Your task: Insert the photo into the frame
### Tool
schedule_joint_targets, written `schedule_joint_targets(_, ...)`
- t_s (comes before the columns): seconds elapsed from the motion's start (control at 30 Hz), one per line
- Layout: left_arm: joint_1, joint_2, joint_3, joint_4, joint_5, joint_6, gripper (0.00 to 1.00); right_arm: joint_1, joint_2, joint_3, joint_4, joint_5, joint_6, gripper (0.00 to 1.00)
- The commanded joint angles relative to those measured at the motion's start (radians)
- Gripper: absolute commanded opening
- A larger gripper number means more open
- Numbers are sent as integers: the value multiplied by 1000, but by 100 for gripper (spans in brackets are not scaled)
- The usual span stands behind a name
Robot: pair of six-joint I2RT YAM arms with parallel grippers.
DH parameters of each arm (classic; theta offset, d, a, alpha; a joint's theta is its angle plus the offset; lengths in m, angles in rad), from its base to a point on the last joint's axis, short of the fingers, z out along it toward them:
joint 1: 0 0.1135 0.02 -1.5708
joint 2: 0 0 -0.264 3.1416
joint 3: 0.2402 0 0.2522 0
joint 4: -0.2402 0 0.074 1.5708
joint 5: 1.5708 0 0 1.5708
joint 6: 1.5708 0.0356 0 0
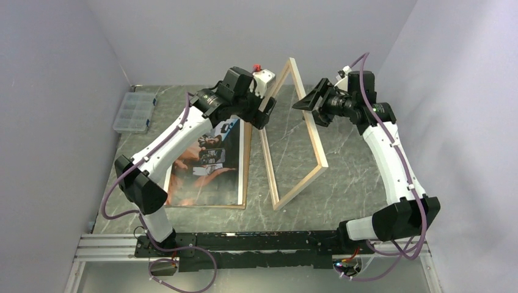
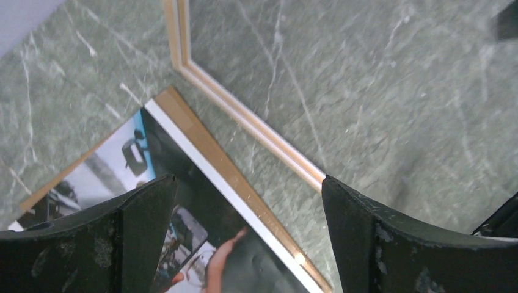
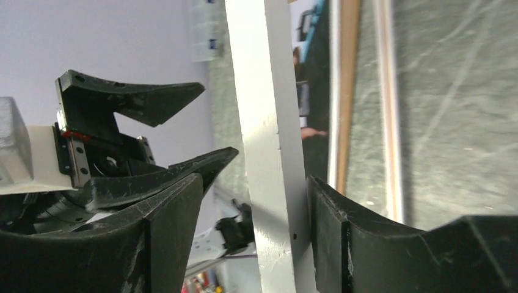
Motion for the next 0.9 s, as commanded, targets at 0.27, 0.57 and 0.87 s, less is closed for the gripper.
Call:
schedule_joint_targets(0.27,161,-7,-211,-50,0,13,92,-23,-21,20,-308,378,-372,50)
schedule_joint_targets(0.57,161,-4,-538,207,-117,180,89,-25,-15,-38,-347,556,-500,20)
schedule_joint_targets(0.87,154,24,-592,323,-134,208,89,-23,-12,-113,-319,658,-559,22)
